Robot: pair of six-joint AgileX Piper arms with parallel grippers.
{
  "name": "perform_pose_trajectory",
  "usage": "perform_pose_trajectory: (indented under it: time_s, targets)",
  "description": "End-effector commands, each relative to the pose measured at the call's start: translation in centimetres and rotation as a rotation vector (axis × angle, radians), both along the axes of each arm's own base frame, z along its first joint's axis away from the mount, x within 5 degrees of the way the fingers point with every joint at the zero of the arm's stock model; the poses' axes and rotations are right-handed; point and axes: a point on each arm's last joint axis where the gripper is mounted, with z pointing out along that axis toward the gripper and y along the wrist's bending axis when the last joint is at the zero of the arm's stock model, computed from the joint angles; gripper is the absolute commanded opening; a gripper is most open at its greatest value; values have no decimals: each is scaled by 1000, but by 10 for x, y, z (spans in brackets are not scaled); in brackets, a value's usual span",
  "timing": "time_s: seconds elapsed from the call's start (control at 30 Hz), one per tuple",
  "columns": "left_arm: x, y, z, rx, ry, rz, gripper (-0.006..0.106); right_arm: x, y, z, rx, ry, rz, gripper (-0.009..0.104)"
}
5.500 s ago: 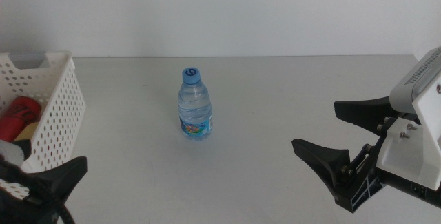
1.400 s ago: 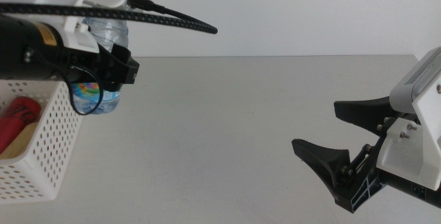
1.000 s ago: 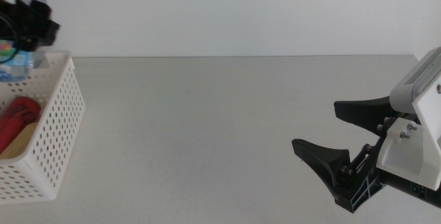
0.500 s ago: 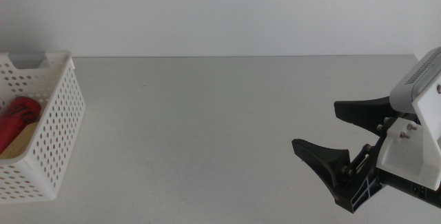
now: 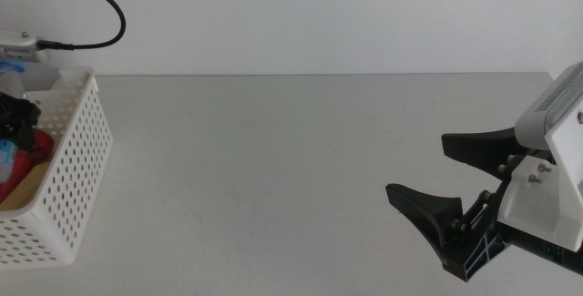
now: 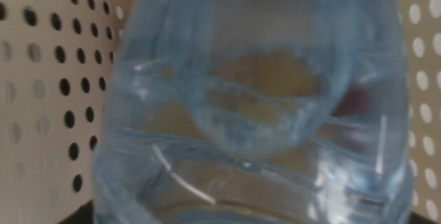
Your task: Use arms to grab the bottles and put them into the dustbin to the left of the table.
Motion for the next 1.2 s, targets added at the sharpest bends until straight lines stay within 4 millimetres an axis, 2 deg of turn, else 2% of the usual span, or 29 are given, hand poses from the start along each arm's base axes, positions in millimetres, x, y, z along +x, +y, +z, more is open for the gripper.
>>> perform_pose_trajectory:
  time_s: [0.0, 0.13, 0.33, 0.4, 0.63, 0.87, 1.17]
  targets:
    - [5, 1, 26, 22, -130, 6, 24, 1, 1, 16, 55, -88, 5, 84]
    - [10, 1, 16, 0, -110, 11, 44, 1, 1, 16, 56, -89, 5, 84]
    - [11, -1, 16, -31, -123, 21, 83, 1, 1, 16, 56, -89, 5, 84]
    - [9, -2, 18, -36, -115, 21, 92, 1, 1, 16, 56, -89, 5, 84]
    - [-1, -10, 39, 8, -144, -17, 93, 1, 1, 16, 56, -89, 5, 84]
    - [-16, -44, 78, 32, -252, -79, 93, 1, 1, 16, 56, -89, 5, 84]
    - [-58, -72, 132, -33, -403, -82, 93, 1, 1, 16, 55, -89, 5, 84]
